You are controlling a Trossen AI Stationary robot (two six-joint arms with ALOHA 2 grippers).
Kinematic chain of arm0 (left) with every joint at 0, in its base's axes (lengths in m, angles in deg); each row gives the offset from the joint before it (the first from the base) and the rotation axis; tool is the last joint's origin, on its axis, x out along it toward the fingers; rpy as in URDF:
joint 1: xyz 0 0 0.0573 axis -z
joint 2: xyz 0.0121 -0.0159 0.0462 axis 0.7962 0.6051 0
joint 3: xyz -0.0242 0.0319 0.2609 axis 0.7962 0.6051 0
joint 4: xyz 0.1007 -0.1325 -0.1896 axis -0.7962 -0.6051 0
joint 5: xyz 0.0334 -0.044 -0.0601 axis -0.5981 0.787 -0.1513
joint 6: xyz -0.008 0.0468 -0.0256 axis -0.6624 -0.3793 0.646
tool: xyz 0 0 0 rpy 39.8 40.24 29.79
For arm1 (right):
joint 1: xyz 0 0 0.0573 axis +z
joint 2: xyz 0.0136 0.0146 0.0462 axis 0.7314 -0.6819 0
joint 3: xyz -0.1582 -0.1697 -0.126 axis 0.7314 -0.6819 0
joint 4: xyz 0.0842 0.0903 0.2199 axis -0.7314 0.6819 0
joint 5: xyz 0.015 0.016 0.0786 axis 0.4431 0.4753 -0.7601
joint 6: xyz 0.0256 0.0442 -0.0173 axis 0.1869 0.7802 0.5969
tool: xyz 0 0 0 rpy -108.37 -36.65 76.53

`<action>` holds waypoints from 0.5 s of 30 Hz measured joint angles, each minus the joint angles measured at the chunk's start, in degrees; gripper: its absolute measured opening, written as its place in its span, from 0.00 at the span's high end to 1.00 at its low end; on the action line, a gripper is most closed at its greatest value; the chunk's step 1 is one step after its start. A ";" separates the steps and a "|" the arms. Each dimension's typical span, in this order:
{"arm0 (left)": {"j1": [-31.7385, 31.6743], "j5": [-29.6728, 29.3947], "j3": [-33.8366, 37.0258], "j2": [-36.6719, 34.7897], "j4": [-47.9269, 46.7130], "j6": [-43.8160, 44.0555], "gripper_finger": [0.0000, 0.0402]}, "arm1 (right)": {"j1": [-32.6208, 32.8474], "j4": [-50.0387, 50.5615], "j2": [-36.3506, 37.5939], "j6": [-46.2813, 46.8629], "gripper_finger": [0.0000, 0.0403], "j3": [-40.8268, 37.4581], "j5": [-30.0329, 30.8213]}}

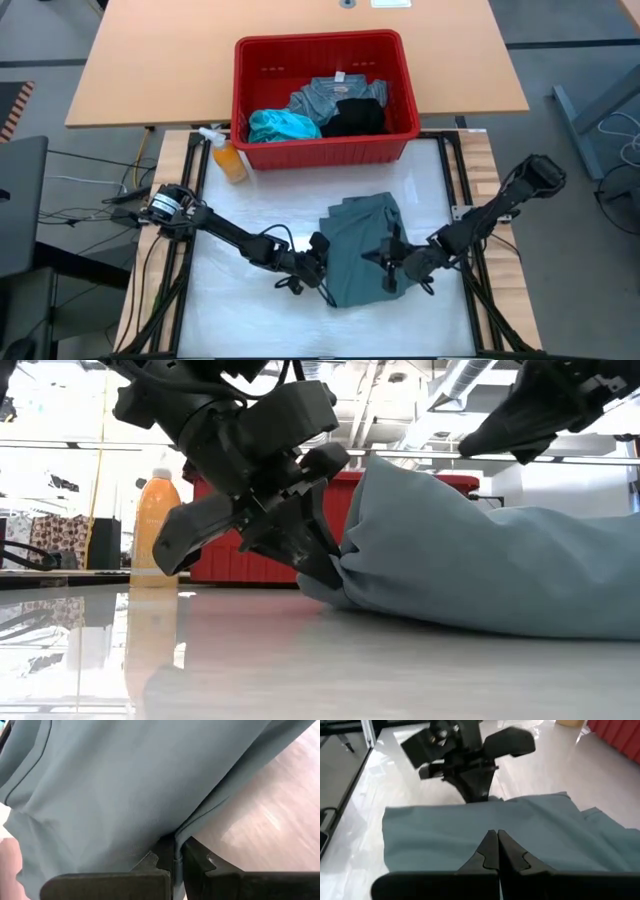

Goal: Fold Laundry from Bin
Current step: Fold the gray pants

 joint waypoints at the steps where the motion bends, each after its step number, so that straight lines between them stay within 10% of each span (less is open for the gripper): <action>1: 0.00 -0.02 0.00 0.00 0.00 0.42 1.00 | 0.48 0.56 0.00 0.00 0.96 0.00 0.02; 15: 2.02 0.02 -0.02 -0.09 0.17 7.79 1.00 | 1.12 1.67 0.04 2.58 0.96 0.00 0.08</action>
